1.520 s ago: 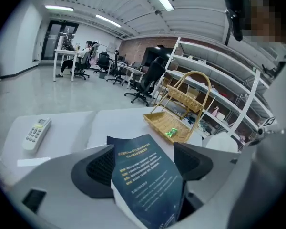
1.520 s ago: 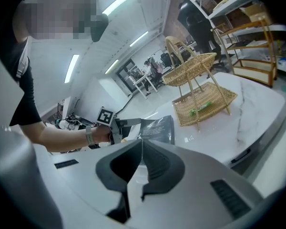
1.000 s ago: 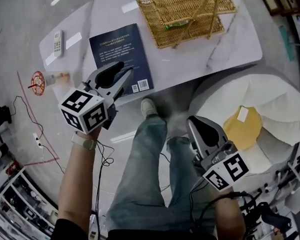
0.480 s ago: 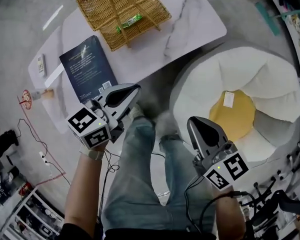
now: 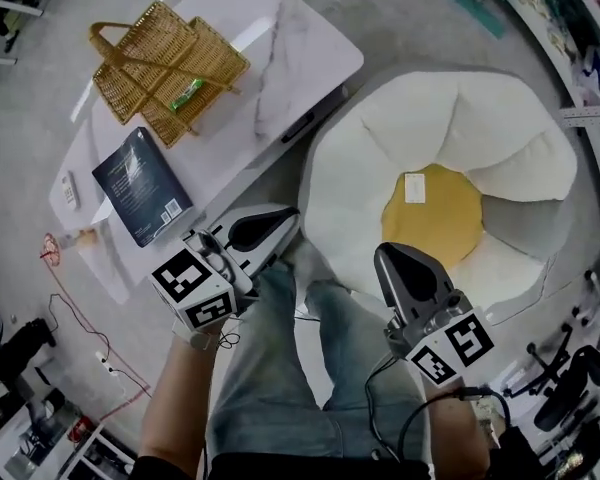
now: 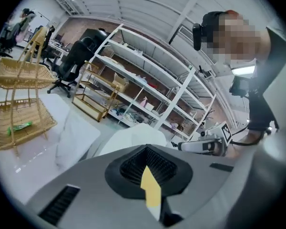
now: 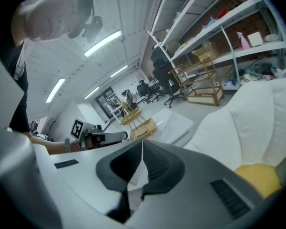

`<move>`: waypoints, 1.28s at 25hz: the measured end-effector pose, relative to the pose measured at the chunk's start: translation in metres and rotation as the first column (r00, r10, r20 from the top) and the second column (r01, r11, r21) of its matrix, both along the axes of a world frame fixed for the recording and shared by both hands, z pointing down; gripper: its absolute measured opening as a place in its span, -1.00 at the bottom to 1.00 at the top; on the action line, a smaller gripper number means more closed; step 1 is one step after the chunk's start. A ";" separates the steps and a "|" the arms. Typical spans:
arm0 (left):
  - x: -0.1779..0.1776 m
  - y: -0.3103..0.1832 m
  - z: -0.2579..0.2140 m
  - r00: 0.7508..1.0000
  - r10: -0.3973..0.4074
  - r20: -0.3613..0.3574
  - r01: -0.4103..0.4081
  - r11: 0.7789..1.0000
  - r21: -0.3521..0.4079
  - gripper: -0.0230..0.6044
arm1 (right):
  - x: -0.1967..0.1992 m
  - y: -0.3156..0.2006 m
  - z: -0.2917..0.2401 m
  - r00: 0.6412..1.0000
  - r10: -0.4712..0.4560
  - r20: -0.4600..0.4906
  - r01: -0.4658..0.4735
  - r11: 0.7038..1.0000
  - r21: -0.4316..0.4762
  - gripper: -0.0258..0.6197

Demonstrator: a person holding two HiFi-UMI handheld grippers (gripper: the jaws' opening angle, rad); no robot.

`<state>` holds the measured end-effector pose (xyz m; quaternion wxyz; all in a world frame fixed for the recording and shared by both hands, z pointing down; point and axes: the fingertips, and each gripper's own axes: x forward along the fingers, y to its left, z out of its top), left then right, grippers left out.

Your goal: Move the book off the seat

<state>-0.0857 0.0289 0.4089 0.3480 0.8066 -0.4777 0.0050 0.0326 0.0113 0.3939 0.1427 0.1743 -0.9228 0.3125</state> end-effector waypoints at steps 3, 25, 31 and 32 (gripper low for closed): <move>0.027 -0.008 -0.013 0.999 0.044 0.002 -0.044 0.999 0.003 -0.91 | 0.023 -0.006 -0.016 0.998 0.057 0.001 -0.057 0.998 0.013 -0.87; 0.105 -0.028 -0.188 0.967 0.250 -0.053 -0.240 0.959 0.150 -0.91 | 0.077 -0.020 -0.176 0.944 0.324 0.063 -0.330 0.929 0.165 -0.87; 0.104 -0.023 -0.238 0.967 0.253 -0.026 -0.243 0.950 0.197 -0.91 | 0.082 -0.016 -0.228 0.922 0.366 0.129 -0.384 0.907 0.171 -0.87; 0.104 -0.022 -0.243 0.965 0.259 -0.026 -0.249 0.947 0.203 -0.91 | 0.082 -0.016 -0.234 0.919 0.370 0.133 -0.390 0.903 0.182 -0.87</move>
